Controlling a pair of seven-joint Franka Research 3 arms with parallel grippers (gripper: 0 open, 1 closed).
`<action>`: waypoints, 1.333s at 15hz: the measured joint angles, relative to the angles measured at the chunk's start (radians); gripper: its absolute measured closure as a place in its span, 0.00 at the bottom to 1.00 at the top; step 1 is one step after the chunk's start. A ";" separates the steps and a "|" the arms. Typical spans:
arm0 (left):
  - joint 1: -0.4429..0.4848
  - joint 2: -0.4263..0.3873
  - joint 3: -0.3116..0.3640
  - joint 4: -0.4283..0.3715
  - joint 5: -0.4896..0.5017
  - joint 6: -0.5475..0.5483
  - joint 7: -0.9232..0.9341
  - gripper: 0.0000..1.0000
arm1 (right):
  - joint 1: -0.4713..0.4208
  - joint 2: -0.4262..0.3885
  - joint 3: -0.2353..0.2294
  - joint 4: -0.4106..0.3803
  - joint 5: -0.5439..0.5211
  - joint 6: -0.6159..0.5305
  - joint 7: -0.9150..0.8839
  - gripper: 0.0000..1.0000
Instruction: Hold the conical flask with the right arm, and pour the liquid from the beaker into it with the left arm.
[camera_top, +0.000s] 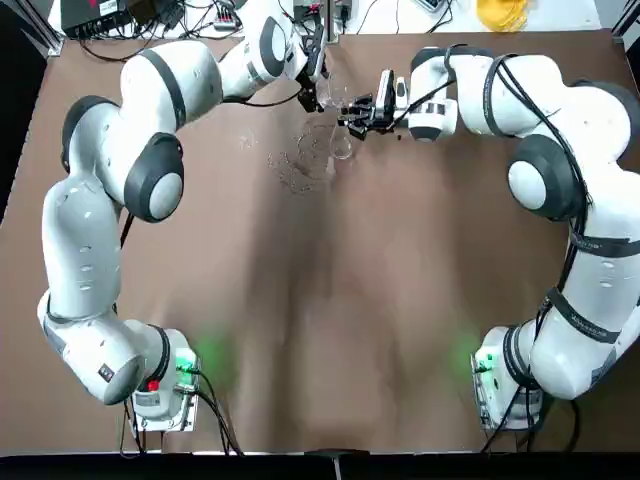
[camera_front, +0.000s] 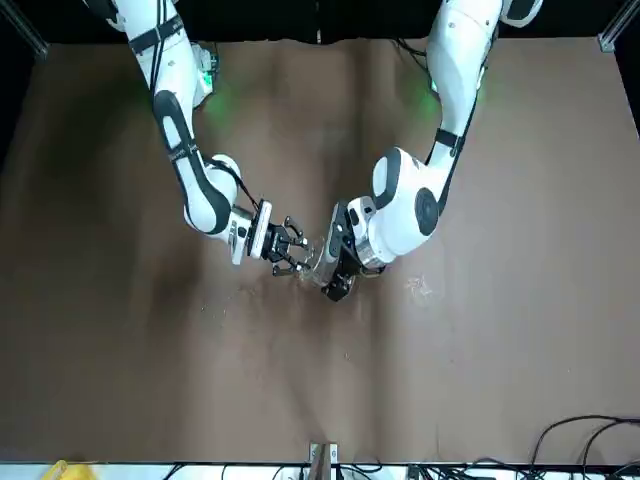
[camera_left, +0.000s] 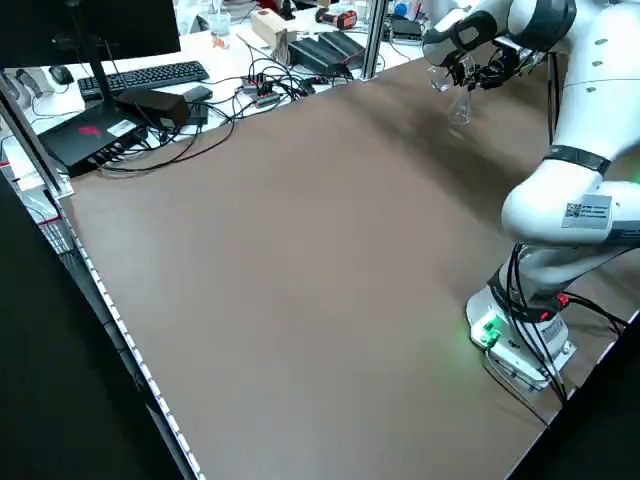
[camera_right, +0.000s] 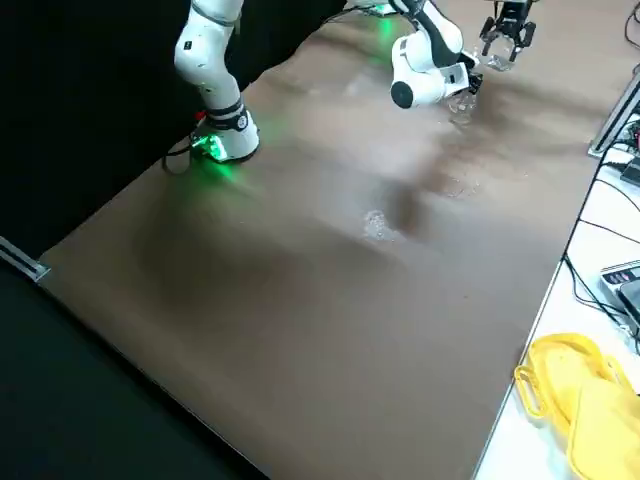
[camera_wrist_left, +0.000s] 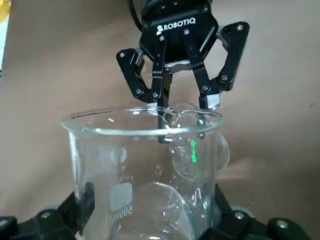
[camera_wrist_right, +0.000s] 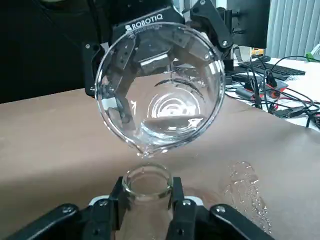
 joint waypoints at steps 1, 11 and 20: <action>-0.002 0.000 0.000 0.000 0.009 0.000 0.000 0.02 | 0.003 0.000 0.000 0.000 0.000 0.004 0.000 0.61; -0.119 -0.009 0.141 0.000 0.028 0.000 -0.002 0.02 | 0.012 0.000 0.000 0.000 0.000 0.012 0.000 0.61; -0.223 -0.011 0.254 -0.002 0.029 0.000 -0.033 0.02 | 0.028 0.000 0.000 0.000 0.025 0.014 0.000 0.61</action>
